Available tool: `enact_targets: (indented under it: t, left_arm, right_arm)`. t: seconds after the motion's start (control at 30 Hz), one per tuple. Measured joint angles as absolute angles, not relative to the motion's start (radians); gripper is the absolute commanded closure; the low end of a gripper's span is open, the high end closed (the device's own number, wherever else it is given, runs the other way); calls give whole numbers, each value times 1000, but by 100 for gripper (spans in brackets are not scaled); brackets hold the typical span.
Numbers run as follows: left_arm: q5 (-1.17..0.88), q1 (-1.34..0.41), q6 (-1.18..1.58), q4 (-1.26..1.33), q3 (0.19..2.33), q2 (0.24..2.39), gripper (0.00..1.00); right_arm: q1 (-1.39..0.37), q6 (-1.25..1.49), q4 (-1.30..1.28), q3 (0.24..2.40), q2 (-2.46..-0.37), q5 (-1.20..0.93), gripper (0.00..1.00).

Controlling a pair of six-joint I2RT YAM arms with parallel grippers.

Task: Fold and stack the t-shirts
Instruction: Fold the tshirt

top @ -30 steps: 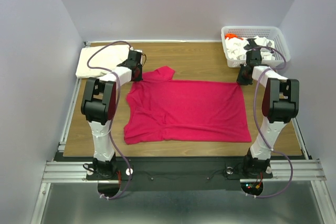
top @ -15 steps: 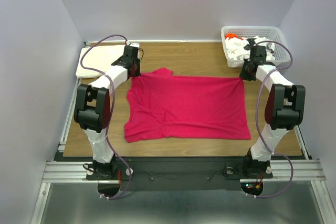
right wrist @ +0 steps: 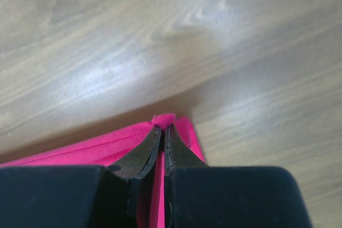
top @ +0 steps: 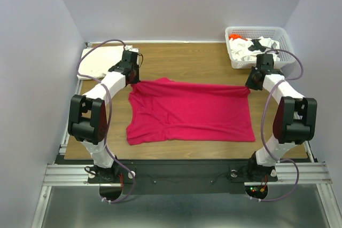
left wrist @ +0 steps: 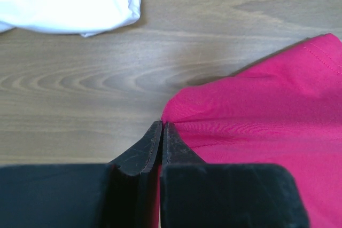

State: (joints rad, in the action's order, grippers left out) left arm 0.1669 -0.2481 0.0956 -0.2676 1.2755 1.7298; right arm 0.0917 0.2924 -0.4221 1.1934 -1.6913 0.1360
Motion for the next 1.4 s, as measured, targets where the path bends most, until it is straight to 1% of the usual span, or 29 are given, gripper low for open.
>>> enact_targets:
  t: [0.5,0.9,1.27,1.33,1.37,1.4]
  left_arm:
    - [156,-257,157,-308,1105,1588,100]
    - [141,-269,199,-311,1005,1554,100]
    - [135,-276,268,-305,906,1554,100]
    - [134,-276,277,-302,894,1554,97]
    - [134,-276,280,-301,891,1554,93]
    - [134,-276,286,-300,887,1554,83]
  right_arm:
    - [92,354,-445,1058,-1558,158,99]
    - [92,392,-464,952,-1494,176,99]
    - [92,429,-464,886,-1489,182,97]
    - [92,437,-465,877,-1489,184,85]
    - [92,441,-464,873,-1489,184,82]
    - [92,446,-464,870,-1490,184,73]
